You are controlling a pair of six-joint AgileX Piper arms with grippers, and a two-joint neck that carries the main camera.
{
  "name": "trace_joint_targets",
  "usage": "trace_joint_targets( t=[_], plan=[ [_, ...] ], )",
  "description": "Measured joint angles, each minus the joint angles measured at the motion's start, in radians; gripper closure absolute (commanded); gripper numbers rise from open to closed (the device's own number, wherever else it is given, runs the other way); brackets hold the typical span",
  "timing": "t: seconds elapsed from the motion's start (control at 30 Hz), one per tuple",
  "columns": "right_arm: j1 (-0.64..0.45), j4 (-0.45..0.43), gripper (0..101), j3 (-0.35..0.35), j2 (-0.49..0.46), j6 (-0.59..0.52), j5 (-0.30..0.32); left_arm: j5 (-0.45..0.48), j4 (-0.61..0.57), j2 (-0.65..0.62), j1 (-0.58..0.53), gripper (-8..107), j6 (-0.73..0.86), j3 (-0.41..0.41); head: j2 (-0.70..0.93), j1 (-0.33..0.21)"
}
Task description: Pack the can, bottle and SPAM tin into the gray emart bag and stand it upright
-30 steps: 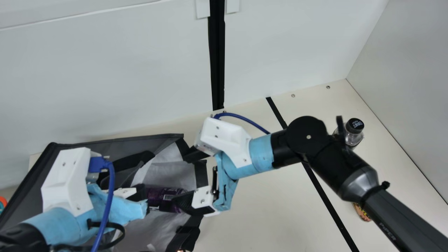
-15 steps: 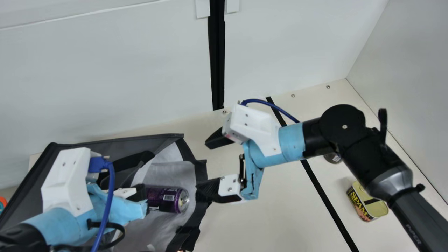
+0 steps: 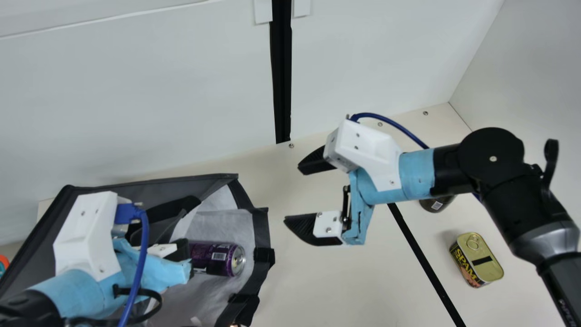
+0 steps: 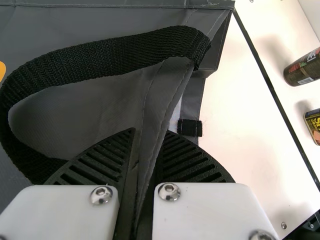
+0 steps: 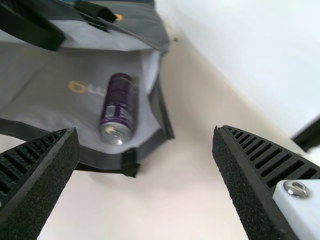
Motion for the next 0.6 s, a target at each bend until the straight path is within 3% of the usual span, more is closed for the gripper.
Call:
trace_joint_targets(
  t=[0.6],
  plan=[
    [-0.172, -0.144, 6, -0.032, -0.061, 0.042, -0.044, 0.0, 0.0, 0.0, 0.0, 107, 0.0, 0.0, -0.002, 0.0]
  ],
)
